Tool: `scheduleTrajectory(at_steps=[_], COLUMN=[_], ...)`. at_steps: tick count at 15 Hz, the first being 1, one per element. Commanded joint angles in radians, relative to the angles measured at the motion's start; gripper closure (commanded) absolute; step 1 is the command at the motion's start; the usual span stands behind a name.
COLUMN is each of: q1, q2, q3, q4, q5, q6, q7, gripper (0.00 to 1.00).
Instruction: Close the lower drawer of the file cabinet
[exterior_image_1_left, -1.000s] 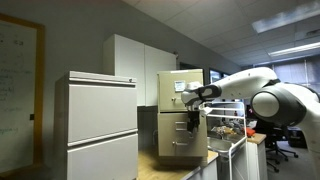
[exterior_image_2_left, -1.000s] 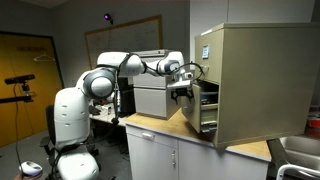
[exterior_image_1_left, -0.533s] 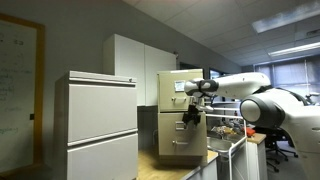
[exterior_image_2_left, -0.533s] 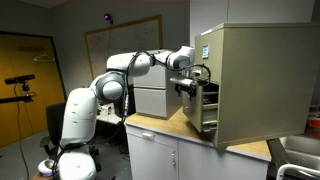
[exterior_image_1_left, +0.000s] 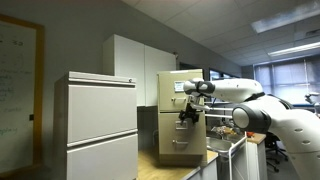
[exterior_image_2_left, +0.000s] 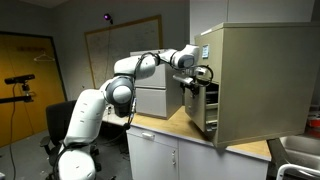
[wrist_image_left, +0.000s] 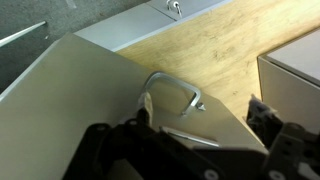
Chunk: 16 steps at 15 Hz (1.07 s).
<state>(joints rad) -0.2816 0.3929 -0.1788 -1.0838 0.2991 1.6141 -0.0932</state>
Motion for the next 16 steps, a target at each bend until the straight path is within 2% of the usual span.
scheduleTrajectory(at_steps=[1, 5, 7, 10, 12, 16], q1=[0.0, -0.001, 0.015, 0.034, 0.041, 0.041], q2=[0.0, 0.0, -0.038, -0.029, -0.002, 0.132], q3=[0.0, 0.0, -0.008, -0.014, -0.01, -0.01], q4=[-0.002, -0.002, -0.08, -0.109, -0.09, 0.077], q5=[0.0, 0.0, -0.056, -0.128, -0.136, -0.129], q6=[0.001, 0.0, 0.063, 0.188, 0.245, 0.296], q7=[0.0, 0.0, -0.078, -0.097, -0.075, -0.058], gripper=[0.0, 0.0, 0.0, 0.0, 0.0, 0.0])
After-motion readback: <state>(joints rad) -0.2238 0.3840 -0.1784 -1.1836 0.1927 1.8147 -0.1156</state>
